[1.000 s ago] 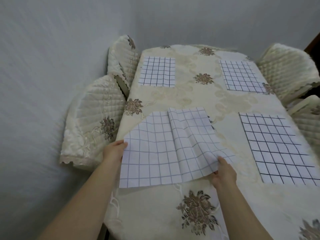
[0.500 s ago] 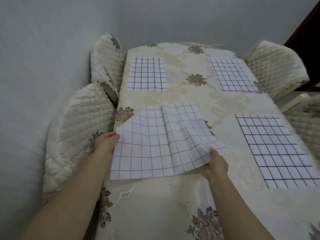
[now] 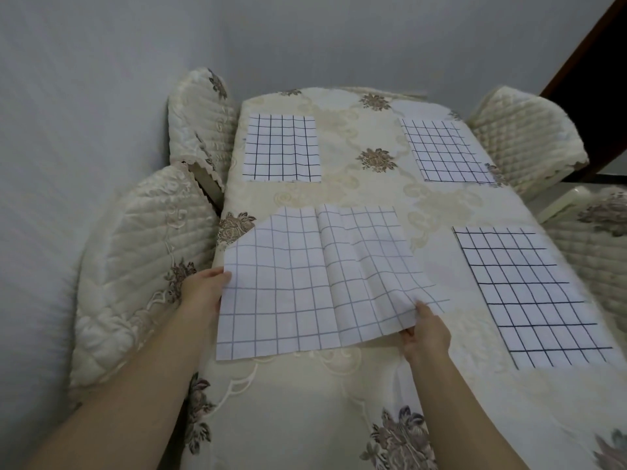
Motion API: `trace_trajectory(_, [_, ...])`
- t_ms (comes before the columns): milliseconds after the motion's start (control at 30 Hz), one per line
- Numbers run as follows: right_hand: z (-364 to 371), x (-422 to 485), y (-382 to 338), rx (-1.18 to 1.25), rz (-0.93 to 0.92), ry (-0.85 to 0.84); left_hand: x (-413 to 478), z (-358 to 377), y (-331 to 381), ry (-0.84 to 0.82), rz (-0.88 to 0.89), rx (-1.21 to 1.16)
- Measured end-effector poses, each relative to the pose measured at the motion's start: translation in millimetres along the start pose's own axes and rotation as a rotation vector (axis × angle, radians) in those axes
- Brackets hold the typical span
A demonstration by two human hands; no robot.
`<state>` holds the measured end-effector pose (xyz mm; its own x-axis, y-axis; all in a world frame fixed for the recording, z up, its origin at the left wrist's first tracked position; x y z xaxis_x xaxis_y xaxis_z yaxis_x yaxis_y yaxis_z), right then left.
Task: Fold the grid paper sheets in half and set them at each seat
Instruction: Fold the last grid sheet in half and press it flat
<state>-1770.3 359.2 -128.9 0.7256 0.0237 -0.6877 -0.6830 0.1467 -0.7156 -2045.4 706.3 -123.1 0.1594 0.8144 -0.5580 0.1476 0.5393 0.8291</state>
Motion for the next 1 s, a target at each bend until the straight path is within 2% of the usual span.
trace_trajectory(633, [-104, -13, 0, -0.089, 0.009, 0.152, -43, 3, -60, -0.045, -0.079, 0.083])
trace_trajectory(1000, [-135, -12, -1, 0.009, 0.034, 0.18, -60, 17, -76, -0.078, -0.124, 0.119])
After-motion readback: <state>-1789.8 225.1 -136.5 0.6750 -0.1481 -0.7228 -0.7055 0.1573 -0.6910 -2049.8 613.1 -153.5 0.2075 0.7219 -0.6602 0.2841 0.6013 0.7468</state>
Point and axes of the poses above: each hand's wrist, its own x-axis towards the middle knuckle, its own z-axis out of the palm, y = z × x, the point moved 10 cm from there along x, towards the middle knuckle, and after that the axes turned 2 degrees about z, right-handed, at the moved point
